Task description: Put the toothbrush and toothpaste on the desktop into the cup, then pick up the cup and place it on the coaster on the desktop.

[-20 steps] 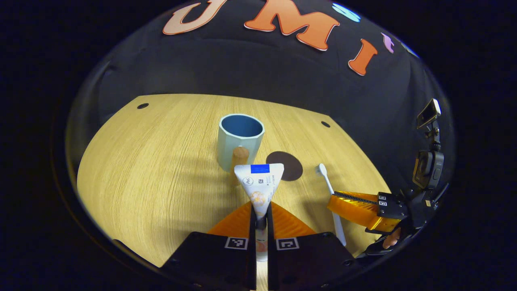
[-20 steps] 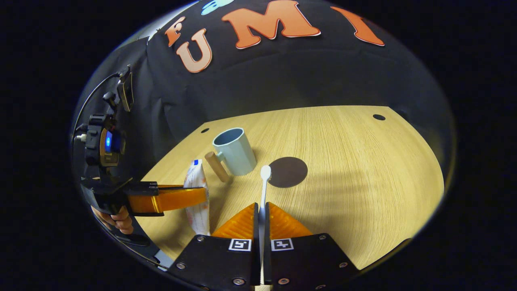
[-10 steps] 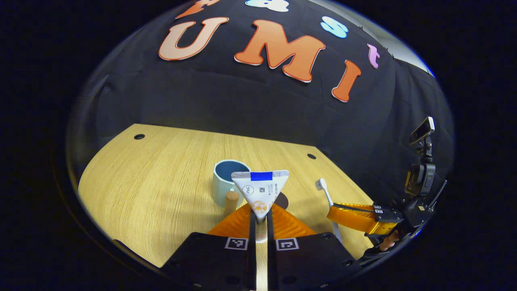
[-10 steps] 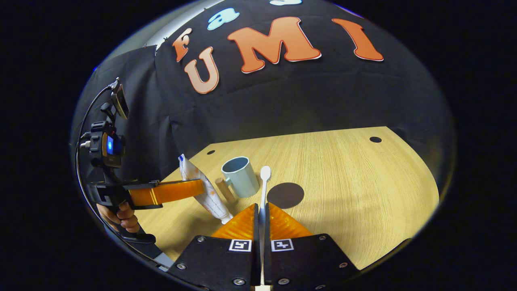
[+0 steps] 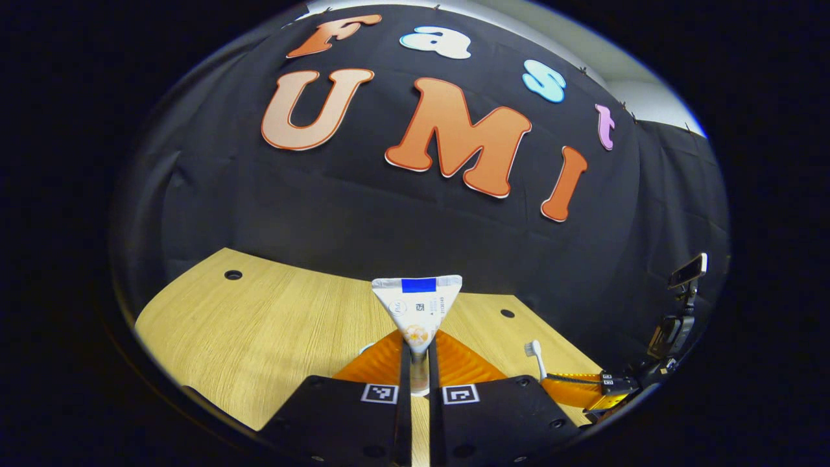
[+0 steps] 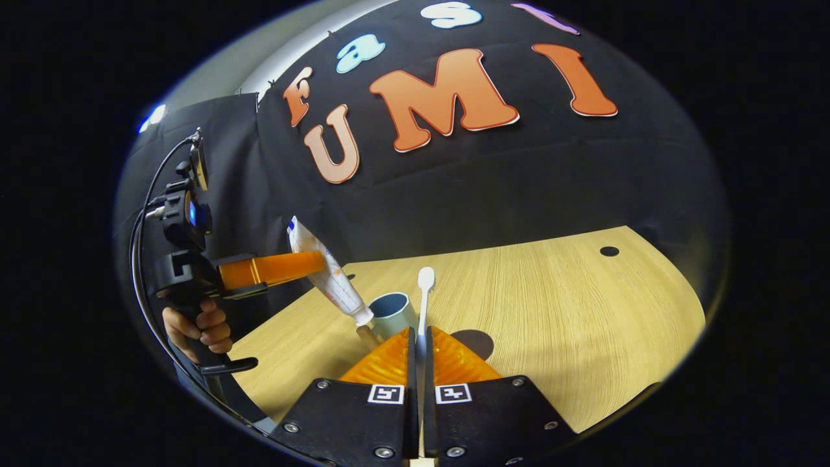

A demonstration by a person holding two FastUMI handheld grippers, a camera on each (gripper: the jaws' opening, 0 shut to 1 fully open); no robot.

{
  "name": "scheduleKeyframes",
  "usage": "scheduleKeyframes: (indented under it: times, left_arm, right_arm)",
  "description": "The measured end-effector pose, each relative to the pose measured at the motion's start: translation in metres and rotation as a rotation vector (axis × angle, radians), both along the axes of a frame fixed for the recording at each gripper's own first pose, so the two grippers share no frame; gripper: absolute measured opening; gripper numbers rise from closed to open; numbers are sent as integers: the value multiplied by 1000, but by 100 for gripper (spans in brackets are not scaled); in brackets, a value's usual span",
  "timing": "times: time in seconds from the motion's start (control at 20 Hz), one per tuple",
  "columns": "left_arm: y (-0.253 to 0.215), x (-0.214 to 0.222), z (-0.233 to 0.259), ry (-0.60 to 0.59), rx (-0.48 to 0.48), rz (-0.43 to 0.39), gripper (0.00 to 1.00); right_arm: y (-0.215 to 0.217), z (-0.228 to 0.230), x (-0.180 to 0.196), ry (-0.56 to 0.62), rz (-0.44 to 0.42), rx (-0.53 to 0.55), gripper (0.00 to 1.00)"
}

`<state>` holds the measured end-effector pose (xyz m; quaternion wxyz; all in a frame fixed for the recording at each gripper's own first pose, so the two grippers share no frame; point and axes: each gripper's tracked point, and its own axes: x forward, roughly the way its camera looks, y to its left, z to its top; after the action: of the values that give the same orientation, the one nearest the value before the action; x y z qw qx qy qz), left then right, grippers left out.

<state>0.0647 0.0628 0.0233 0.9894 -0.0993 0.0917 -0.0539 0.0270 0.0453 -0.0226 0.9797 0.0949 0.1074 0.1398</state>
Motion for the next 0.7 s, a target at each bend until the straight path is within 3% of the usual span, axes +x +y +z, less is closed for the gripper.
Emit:
scheduleKeyframes:
  times: [0.2, 0.45, 0.7]
  left_arm:
    - [13, 36, -11, 13, -3, 30, 10]
    - [27, 67, -65, 121, -13, 58, 11]
    - [29, 75, -95, 165, -37, 59, 11]
  right_arm:
    - [-2, 8, 17, -21, -5, 8, 3]
    - [-3, 8, 38, -49, -8, 21, 3]
    - [5, 13, 56, -67, 1, 25, 3]
